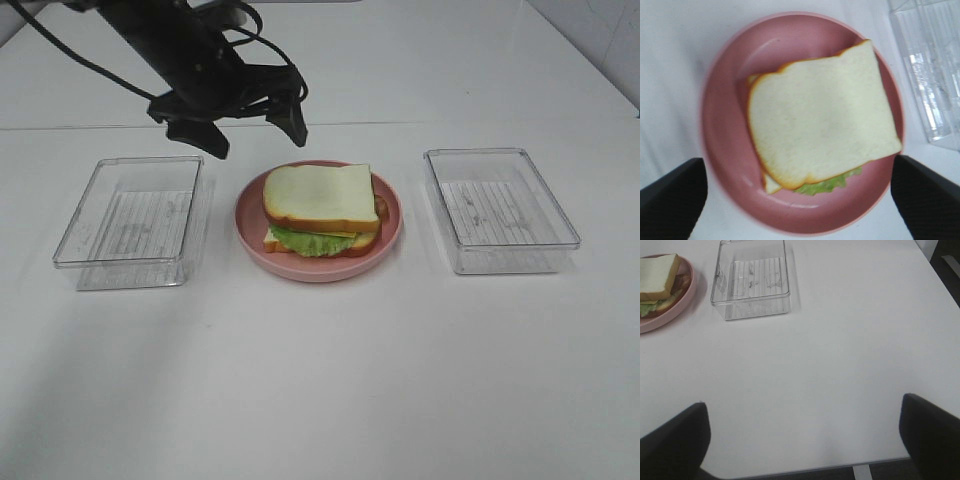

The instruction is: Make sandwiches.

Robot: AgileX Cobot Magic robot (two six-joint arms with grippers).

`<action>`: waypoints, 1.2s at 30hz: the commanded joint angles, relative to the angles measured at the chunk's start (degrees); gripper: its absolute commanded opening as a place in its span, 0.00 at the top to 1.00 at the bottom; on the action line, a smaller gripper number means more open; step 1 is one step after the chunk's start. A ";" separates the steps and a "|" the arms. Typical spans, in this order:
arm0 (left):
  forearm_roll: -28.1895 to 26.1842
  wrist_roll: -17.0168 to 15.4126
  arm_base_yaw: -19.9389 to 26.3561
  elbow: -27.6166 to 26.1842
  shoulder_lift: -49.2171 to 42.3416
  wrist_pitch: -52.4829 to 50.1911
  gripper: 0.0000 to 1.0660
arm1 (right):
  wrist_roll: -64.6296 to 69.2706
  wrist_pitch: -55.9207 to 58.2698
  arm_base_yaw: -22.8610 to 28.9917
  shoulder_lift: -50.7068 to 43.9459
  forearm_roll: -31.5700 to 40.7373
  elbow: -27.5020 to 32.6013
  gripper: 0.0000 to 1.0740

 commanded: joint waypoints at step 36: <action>22.17 0.57 19.82 1.32 -14.32 23.95 0.06 | -0.40 -0.40 -0.40 -1.83 0.17 0.23 0.08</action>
